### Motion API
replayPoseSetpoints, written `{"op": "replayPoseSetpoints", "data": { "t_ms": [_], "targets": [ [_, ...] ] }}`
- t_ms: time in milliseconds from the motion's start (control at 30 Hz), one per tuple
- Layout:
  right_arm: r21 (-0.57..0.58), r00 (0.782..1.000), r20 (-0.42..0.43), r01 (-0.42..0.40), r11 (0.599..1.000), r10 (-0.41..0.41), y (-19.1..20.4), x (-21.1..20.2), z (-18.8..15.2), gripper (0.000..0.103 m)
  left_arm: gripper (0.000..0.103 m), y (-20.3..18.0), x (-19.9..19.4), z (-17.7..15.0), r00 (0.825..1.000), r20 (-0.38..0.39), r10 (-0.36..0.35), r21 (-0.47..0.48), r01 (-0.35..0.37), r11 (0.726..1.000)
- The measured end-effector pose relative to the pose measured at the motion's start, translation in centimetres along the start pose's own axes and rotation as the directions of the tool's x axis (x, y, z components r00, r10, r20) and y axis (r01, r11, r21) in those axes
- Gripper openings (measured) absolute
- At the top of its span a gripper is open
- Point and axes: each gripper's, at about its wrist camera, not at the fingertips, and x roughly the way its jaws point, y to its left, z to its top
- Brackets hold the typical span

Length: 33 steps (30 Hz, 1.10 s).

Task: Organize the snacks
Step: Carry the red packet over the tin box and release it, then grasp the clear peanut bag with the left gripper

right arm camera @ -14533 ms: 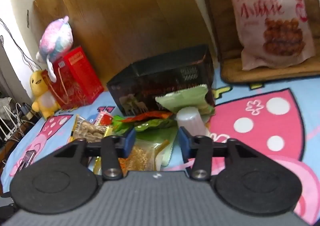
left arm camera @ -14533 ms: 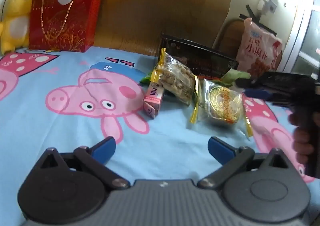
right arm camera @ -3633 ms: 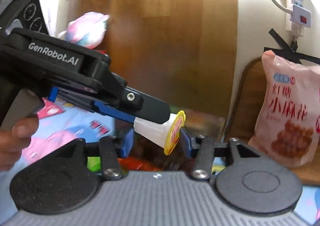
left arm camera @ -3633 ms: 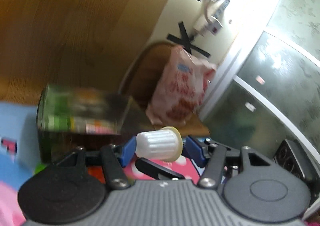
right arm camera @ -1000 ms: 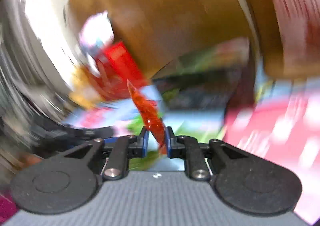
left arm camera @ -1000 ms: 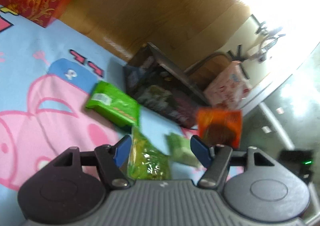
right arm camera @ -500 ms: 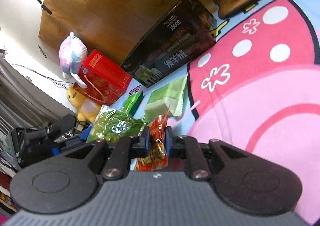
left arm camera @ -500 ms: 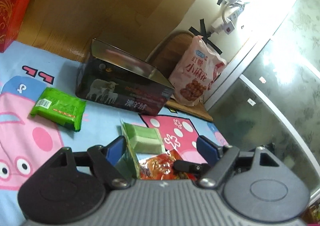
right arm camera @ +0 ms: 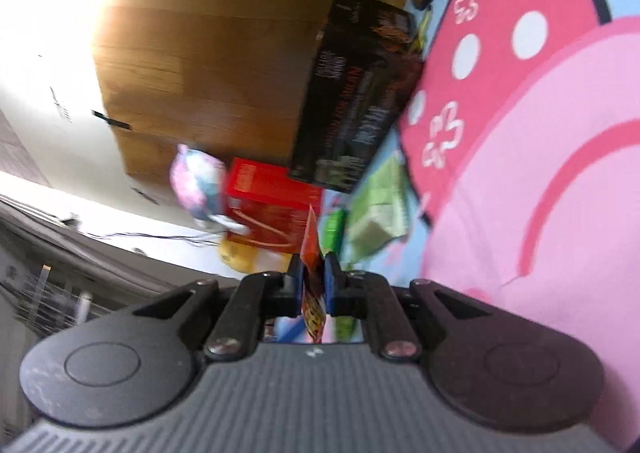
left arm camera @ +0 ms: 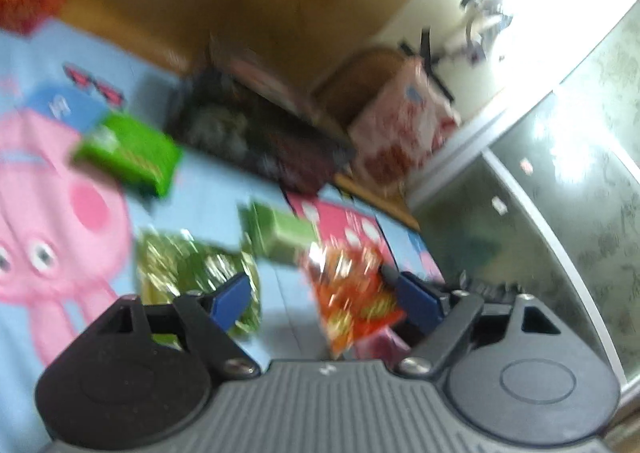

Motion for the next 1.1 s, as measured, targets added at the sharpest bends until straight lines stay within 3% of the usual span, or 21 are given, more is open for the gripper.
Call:
{"op": "replayPoseSetpoints", "data": {
  "t_ms": [100, 167, 200, 367, 500, 567, 633, 667, 700, 733, 833, 900, 1000, 1100],
  "targets": [
    [0.006, 0.999, -0.02, -0.041, 0.999, 0.041, 0.9, 0.2, 0.3, 0.013, 0.075, 0.3, 1.5, -0.1, 0.996, -0.046, -0.082, -0.046, 0.079, 0.996],
    [-0.007, 0.998, -0.037, -0.052, 0.999, 0.051, 2.0, 1.1, 0.9, 0.013, 0.039, -0.1, 2.1, 0.9, 0.993, -0.049, -0.107, -0.033, 0.106, 0.994],
    [-0.03, 0.998, -0.035, -0.045, 0.999, 0.044, 2.6, 1.4, 1.6, 0.013, 0.036, -0.3, 2.3, 1.7, 0.992, -0.051, -0.116, -0.024, 0.115, 0.993],
    [-0.204, 1.0, 0.028, -0.006, 0.979, 0.012, 7.7, 4.2, 6.0, 0.013, 0.035, -2.8, 3.3, 7.7, 0.998, 0.026, -0.063, 0.089, 0.061, 0.994],
    [-0.346, 0.992, 0.107, 0.104, 0.933, -0.071, 10.5, 7.7, 9.6, 0.015, 0.035, -4.1, 5.4, 12.7, 0.995, 0.097, 0.018, 0.175, -0.035, 0.984],
    [-0.443, 0.976, 0.165, 0.202, 0.873, -0.142, 11.4, 9.7, 10.4, 0.02, 0.037, -4.1, 7.0, 14.6, 0.99, 0.12, 0.07, 0.189, -0.092, 0.978],
    [-0.565, 0.935, 0.259, 0.35, 0.747, -0.243, 12.3, 11.7, 10.2, 0.03, 0.043, -3.7, 8.4, 15.7, 0.981, 0.137, 0.134, 0.188, -0.159, 0.969],
    [-0.608, 0.9, 0.325, 0.435, 0.665, -0.292, 12.6, 12.4, 9.6, 0.04, 0.045, -3.4, 8.9, 16.0, 0.974, 0.146, 0.171, 0.182, -0.197, 0.964],
    [-0.627, 0.873, 0.373, 0.486, 0.609, -0.314, 12.8, 12.7, 9.0, 0.041, 0.045, -3.2, 9.2, 16.0, 0.97, 0.149, 0.194, 0.178, -0.219, 0.959],
    [-0.645, 0.865, 0.395, 0.501, 0.577, -0.309, 12.8, 12.5, 8.4, 0.041, 0.045, -2.9, 9.1, 15.8, 0.968, 0.147, 0.205, 0.172, -0.229, 0.958],
    [-0.663, 0.889, 0.384, 0.453, 0.595, -0.249, 12.2, 10.2, 6.4, 0.041, 0.048, -2.0, 6.8, 14.1, 0.974, 0.153, 0.168, 0.17, -0.194, 0.966],
    [-0.673, 0.913, 0.335, 0.405, 0.619, -0.233, 11.6, 8.4, 4.7, 0.041, 0.052, -1.3, 4.7, 12.4, 0.976, 0.151, 0.158, 0.159, -0.182, 0.97],
    [-0.672, 0.954, 0.174, 0.297, 0.679, -0.245, 10.3, 6.5, 1.8, 0.043, 0.053, 0.0, 1.5, 9.0, 0.984, 0.118, 0.136, 0.13, -0.151, 0.98],
    [-0.659, 0.961, 0.013, 0.216, 0.721, -0.276, 8.1, 4.9, -1.4, 0.045, 0.053, 0.6, -0.4, 5.0, 0.993, 0.035, 0.109, 0.114, -0.112, 0.987]
  ]
}}
